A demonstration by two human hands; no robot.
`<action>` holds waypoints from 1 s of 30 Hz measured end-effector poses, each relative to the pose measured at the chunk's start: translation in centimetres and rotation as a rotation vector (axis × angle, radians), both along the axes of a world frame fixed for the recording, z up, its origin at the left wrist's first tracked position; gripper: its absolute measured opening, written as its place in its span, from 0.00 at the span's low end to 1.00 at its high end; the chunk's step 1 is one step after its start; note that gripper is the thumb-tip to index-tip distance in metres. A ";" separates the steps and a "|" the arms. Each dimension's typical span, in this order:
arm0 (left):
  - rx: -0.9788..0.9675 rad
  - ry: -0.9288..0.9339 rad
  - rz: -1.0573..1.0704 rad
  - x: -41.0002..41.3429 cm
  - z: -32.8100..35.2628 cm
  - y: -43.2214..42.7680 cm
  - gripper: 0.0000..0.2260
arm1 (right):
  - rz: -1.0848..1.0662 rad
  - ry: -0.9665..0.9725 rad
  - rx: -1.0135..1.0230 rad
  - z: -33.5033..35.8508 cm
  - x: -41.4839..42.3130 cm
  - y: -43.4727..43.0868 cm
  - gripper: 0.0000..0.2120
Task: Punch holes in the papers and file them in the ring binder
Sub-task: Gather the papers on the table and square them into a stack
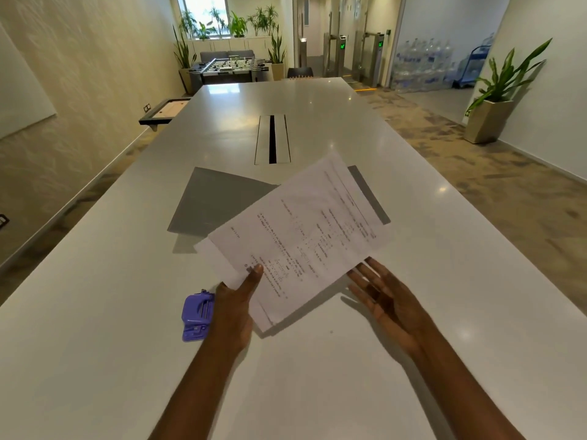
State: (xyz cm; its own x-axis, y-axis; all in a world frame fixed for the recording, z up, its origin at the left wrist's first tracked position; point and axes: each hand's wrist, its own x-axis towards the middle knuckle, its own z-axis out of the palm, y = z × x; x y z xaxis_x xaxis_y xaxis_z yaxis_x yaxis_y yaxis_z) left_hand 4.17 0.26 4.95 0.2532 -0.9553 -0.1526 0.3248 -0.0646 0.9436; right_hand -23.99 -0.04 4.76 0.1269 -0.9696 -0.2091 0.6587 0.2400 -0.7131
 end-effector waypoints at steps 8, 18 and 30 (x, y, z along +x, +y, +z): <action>0.084 0.281 0.047 -6.6 0.1 2.7 0.19 | -0.009 0.005 -0.078 1.8 6.8 0.8 0.23; 0.011 0.448 -0.160 -1.3 2.3 2.9 0.30 | -0.087 0.333 -0.124 4.0 3.3 0.3 0.19; -0.027 -0.193 -0.423 0.8 3.8 -0.6 0.17 | 0.130 0.792 -0.323 4.1 2.8 0.3 0.13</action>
State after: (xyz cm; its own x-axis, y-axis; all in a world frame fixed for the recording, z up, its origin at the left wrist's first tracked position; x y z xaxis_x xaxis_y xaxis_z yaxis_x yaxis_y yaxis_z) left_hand 5.01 -0.39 8.77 -0.1385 -0.9837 -0.1151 0.0938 -0.1287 0.9872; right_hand -21.18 0.29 8.84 0.1743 -0.9847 0.0006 -0.0792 -0.0146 -0.9968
